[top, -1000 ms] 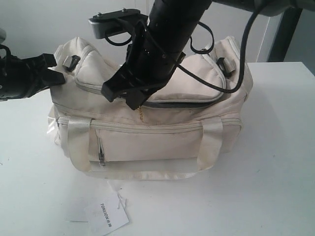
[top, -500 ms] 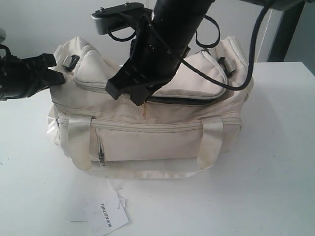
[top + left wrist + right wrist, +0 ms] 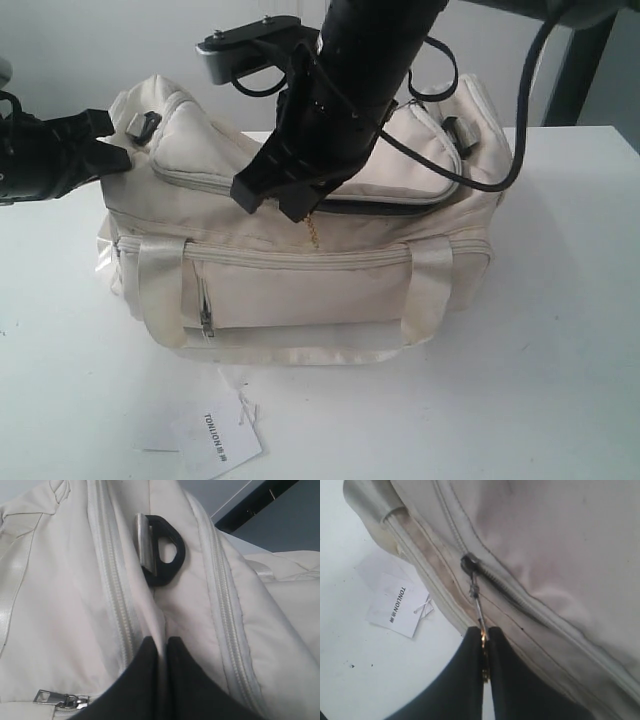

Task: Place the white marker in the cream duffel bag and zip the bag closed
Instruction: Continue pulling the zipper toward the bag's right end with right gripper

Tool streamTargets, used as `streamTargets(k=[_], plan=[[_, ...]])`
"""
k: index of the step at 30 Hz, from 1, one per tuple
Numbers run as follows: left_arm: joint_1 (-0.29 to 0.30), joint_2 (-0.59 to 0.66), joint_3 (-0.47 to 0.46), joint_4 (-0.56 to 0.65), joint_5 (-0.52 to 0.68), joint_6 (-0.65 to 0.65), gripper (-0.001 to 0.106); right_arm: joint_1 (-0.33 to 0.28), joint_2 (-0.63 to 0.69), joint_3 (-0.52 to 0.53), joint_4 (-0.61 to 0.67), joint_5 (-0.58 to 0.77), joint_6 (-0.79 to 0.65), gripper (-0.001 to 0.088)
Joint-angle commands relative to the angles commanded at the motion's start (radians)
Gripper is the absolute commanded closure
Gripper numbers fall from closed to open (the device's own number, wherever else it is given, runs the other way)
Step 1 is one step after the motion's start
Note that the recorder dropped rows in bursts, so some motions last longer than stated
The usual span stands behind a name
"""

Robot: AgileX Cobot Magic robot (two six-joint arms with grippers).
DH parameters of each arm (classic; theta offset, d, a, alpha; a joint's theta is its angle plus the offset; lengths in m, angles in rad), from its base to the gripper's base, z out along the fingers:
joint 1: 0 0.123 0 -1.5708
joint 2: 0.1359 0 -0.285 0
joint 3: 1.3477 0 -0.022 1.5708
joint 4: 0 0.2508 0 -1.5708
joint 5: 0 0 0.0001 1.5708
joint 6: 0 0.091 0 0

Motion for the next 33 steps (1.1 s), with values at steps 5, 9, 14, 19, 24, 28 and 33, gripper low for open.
streamTargets(k=[5, 9, 14, 19, 24, 28, 33], plan=[[0.0, 0.0, 0.0, 0.0, -0.008, 0.002, 0.105, -0.021, -0.018, 0.007, 0.0, 0.0, 0.0, 0.0868], [0.0, 0.0, 0.0, 0.0, -0.008, 0.002, 0.105, -0.04, -0.032, 0.007, 0.0, 0.0, 0.0, 0.0868], [0.0, 0.0, 0.0, 0.0, -0.008, 0.002, 0.105, -0.04, -0.034, 0.007, 0.0, 0.0, 0.0, 0.0868], [0.0, 0.0, 0.0, 0.0, -0.01, 0.002, 0.105, -0.04, -0.034, 0.007, -0.007, 0.0, 0.0, 0.0868], [0.0, 0.0, 0.0, 0.0, -0.013, 0.002, 0.105, -0.04, -0.034, 0.009, -0.013, 0.0, 0.0, 0.0868], [0.0, 0.0, 0.0, 0.0, -0.015, 0.002, 0.105, -0.04, -0.039, 0.049, -0.022, 0.0, 0.0, 0.0868], [0.0, 0.0, 0.0, 0.0, -0.015, 0.006, 0.105, -0.04, -0.04, 0.062, -0.03, 0.0, 0.0, 0.0868]])
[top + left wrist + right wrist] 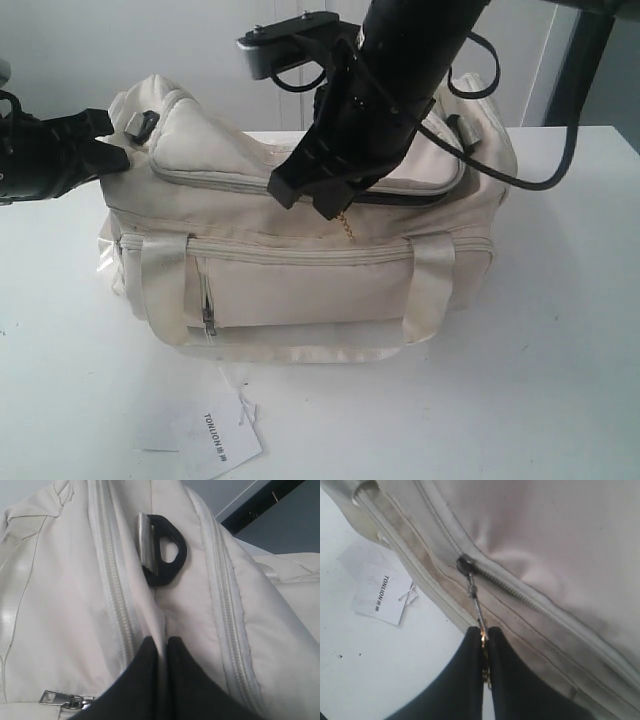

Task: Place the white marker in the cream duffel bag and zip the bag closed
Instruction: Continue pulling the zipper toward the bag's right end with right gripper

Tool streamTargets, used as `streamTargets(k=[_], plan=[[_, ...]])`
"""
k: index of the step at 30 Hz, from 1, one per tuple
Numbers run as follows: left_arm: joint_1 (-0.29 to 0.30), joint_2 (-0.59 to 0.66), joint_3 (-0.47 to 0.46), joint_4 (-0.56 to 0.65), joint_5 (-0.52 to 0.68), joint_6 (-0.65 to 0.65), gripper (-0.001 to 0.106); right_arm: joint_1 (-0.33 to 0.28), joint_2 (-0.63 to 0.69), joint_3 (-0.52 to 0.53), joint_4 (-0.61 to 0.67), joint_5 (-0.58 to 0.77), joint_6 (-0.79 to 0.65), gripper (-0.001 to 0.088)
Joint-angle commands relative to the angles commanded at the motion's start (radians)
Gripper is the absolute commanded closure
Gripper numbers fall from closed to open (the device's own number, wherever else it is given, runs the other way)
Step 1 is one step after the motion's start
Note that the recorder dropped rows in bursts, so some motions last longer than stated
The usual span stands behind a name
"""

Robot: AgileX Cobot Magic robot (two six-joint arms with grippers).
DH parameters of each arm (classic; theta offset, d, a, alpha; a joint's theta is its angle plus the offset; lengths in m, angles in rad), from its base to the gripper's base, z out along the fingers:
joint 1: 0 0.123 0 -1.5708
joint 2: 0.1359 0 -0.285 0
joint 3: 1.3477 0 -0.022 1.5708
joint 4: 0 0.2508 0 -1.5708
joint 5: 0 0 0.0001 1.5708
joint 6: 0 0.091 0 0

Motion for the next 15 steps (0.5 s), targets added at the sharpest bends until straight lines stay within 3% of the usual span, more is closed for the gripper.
streamTargets(k=[15], plan=[[0.0, 0.0, 0.0, 0.0, -0.003, 0.003, 0.105, -0.061, -0.035, 0.035, -0.014, 0.0, 0.0, 0.0868]])
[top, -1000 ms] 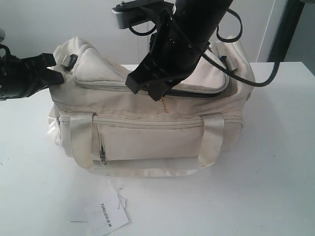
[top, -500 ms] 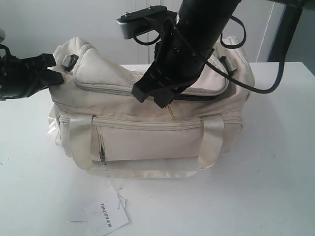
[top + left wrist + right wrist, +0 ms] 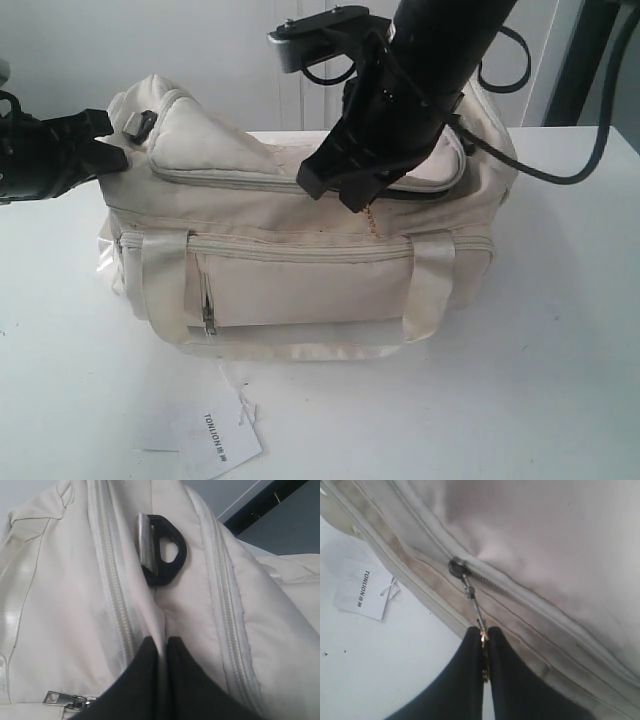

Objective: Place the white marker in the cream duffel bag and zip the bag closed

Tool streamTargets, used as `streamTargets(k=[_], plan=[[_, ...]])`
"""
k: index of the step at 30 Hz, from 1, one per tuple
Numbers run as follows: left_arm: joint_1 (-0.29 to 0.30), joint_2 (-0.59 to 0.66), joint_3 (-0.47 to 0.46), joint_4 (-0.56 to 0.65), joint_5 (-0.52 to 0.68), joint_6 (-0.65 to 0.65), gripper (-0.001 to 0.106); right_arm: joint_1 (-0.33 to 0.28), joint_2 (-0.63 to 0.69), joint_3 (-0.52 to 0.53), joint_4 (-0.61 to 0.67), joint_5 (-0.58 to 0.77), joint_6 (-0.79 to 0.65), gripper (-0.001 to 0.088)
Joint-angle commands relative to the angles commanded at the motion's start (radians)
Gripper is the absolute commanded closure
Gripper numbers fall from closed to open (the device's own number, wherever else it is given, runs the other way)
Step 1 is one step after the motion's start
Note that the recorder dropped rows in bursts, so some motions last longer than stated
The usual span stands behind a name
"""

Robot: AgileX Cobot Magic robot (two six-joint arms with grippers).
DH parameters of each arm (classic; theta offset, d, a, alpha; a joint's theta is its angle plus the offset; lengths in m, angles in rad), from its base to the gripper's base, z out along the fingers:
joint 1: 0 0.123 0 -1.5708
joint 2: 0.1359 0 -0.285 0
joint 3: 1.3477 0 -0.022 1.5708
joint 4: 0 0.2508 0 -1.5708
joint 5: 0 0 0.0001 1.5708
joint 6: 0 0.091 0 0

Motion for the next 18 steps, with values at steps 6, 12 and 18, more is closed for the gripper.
streamTargets(k=[6, 12, 18], plan=[[0.0, 0.0, 0.0, 0.0, 0.0, 0.0, 0.105, -0.037, -0.024, 0.04, 0.0, 0.0, 0.0, 0.0868], [0.0, 0.0, 0.0, 0.0, 0.004, 0.0, 0.105, -0.059, -0.048, 0.048, -0.004, 0.0, -0.002, 0.0868], [0.0, 0.0, 0.0, 0.0, 0.004, 0.0, 0.105, -0.059, -0.051, 0.048, -0.034, 0.0, -0.006, 0.0868]])
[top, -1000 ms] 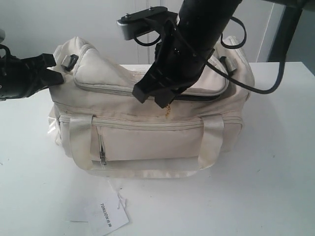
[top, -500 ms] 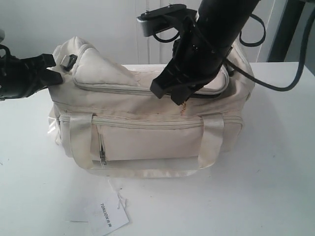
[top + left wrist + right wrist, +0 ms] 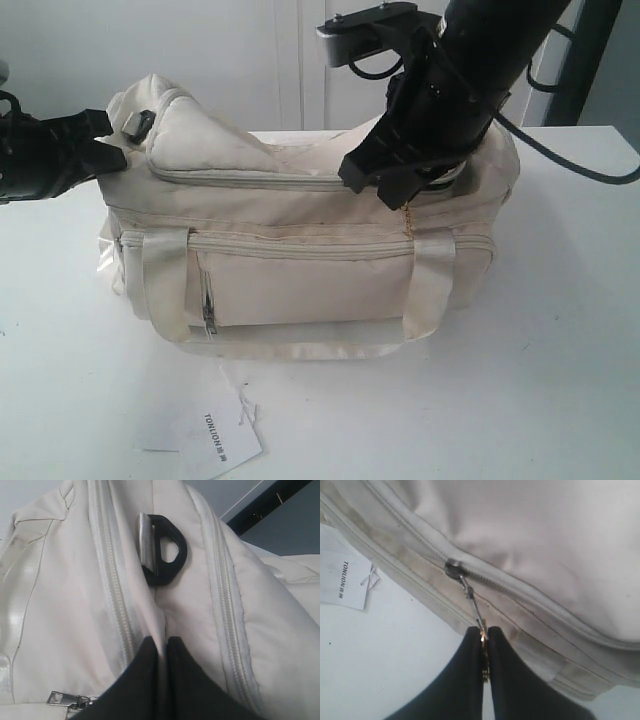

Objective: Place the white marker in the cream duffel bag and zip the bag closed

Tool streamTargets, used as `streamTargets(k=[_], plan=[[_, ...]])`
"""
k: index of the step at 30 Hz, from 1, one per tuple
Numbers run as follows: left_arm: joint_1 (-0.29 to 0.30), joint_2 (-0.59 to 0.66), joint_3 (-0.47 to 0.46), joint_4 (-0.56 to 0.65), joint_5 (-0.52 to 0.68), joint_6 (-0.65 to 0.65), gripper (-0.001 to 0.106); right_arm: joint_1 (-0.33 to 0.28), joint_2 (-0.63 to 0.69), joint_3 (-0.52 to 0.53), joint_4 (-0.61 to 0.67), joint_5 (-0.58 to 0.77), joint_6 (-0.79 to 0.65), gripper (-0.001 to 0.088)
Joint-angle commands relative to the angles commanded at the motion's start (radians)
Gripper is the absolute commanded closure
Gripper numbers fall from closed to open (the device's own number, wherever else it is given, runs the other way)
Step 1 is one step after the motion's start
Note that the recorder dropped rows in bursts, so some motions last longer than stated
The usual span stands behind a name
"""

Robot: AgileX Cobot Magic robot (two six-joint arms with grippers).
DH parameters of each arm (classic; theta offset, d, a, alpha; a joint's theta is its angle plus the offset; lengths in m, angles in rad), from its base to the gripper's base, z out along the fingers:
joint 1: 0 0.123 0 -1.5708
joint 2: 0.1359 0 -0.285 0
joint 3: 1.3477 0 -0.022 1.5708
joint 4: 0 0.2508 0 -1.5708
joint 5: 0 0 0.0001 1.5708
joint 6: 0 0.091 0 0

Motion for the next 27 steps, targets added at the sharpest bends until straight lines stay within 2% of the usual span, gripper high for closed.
streamTargets(k=[4, 14, 23, 27], plan=[[0.0, 0.0, 0.0, 0.0, 0.0, 0.0, 0.105, -0.004, -0.006, 0.0, -0.011, 0.0, 0.0, 0.0868], [0.0, 0.0, 0.0, 0.0, 0.0, 0.0, 0.105, -0.058, -0.028, 0.0, -0.004, 0.0, 0.0, 0.0868], [0.0, 0.0, 0.0, 0.002, -0.003, 0.002, 0.105, -0.065, -0.028, 0.0, -0.009, 0.0, -0.022, 0.0868], [0.0, 0.0, 0.0, 0.004, -0.003, 0.002, 0.105, -0.097, -0.028, 0.0, -0.009, 0.0, -0.026, 0.0868]])
